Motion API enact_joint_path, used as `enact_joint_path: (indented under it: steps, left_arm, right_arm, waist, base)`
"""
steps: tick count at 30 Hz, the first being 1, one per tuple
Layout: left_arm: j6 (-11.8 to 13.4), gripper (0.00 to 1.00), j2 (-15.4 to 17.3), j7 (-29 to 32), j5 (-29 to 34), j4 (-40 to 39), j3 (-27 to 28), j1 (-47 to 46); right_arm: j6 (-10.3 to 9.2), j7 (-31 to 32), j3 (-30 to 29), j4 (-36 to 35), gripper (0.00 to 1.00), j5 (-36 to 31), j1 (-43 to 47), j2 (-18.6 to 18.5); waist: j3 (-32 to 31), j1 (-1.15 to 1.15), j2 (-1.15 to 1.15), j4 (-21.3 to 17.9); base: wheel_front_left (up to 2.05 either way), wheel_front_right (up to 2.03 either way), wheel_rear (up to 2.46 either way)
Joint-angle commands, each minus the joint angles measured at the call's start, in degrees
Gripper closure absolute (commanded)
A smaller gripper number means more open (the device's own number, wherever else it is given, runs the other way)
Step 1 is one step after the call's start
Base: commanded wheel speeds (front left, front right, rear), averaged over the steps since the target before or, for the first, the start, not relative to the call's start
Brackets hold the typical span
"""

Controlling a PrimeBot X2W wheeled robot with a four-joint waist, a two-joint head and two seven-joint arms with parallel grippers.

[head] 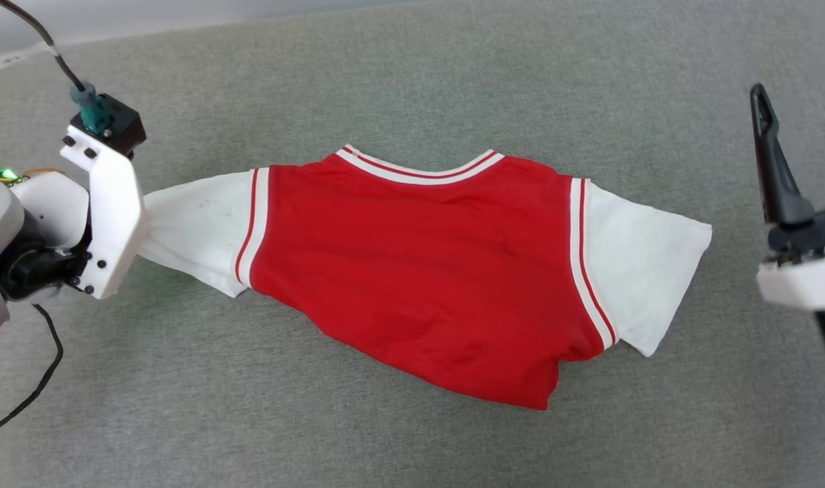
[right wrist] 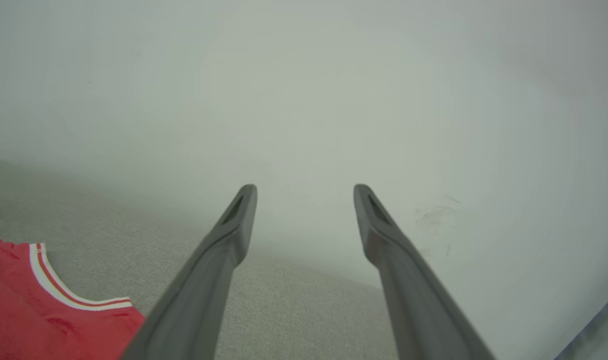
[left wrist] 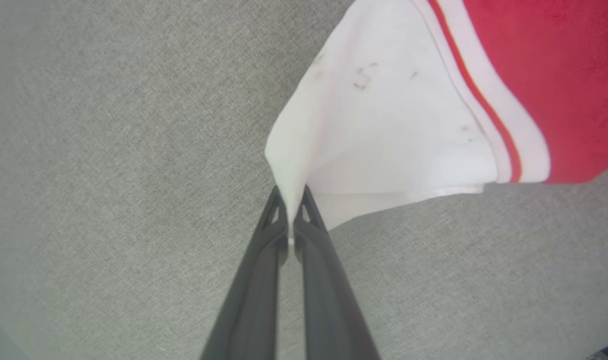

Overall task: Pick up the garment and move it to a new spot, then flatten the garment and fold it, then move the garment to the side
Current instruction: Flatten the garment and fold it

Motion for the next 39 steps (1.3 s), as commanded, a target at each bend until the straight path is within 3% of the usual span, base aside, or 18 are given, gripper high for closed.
enact_joint_path:
  steps: [1,11,13,16,20,24,28,37,38,39]
  left_arm:
    - [-0.23,1.0,0.49,-0.42,0.49,-0.75,-0.17,-0.54]
    - [-0.58,1.0,0.18,-2.55,2.05,-6.04,-0.58,-0.9]
    - [-0.59,1.0,0.13,-2.75,2.21,-6.39,-0.57,-1.05]
    - [-0.59,1.0,-0.2,-2.96,2.49,-6.99,-0.49,-1.48]
    - [-0.63,1.0,-0.64,-2.85,2.86,-7.37,-0.34,-2.52]
    - [-0.65,1.0,-1.27,-3.09,3.32,-7.57,-0.24,-3.46]
    - [-0.65,1.0,-1.88,-3.09,3.41,-7.83,-0.29,-4.34]
    - [-0.68,1.0,-2.77,-3.91,3.4,-7.08,-0.65,-4.09]
    - [-0.69,1.0,-2.84,-4.01,3.33,-6.91,-0.73,-3.78]
    - [-0.69,1.0,-2.9,-4.33,3.34,-6.68,-0.78,-3.52]
  right_arm:
    - [-0.04,2.75,1.78,1.17,0.0,2.01,-2.41,-2.53]
    - [-0.04,39.23,23.09,5.27,0.0,28.3,-16.89,-23.38]
    - [-0.06,42.71,24.36,5.58,0.0,31.14,-18.16,-24.68]
    - [-0.04,53.1,27.74,7.31,0.0,37.93,-20.39,-27.18]
    - [-0.05,63.05,31.05,10.45,0.0,41.47,-23.0,-28.71]
    - [-0.04,67.56,33.51,13.76,0.0,42.15,-24.01,-27.74]
    - [-0.04,68.55,35.25,17.23,0.0,42.61,-22.51,-25.76]
    - [-0.02,64.08,40.9,23.74,0.0,43.76,-17.15,-20.59]
    - [-0.02,62.94,40.98,23.6,0.67,43.74,-17.87,-20.39]
    - [-0.02,62.12,40.95,23.58,1.0,43.97,-18.67,-20.34]
  waist:
    - [-0.65,0.0,0.0,0.61]
    - [-0.02,0.0,0.0,3.02]
    - [0.24,0.0,0.0,3.2]
    - [1.12,0.0,0.0,3.82]
    - [2.49,0.0,0.0,4.52]
    - [3.87,0.0,0.0,5.36]
    - [5.26,0.0,0.0,6.09]
    - [6.35,0.0,0.0,6.81]
    - [6.1,0.0,0.0,6.74]
    - [5.78,0.0,0.0,6.67]
  base:
    - [0.0,0.0,0.0]
    - [0.0,0.0,0.0]
    - [0.0,0.0,0.0]
    - [0.0,0.0,0.0]
    - [0.0,0.0,0.0]
    - [0.0,0.0,0.0]
    - [0.0,0.0,0.0]
    - [0.0,0.0,0.0]
    - [0.0,0.0,0.0]
    - [0.0,0.0,0.0]
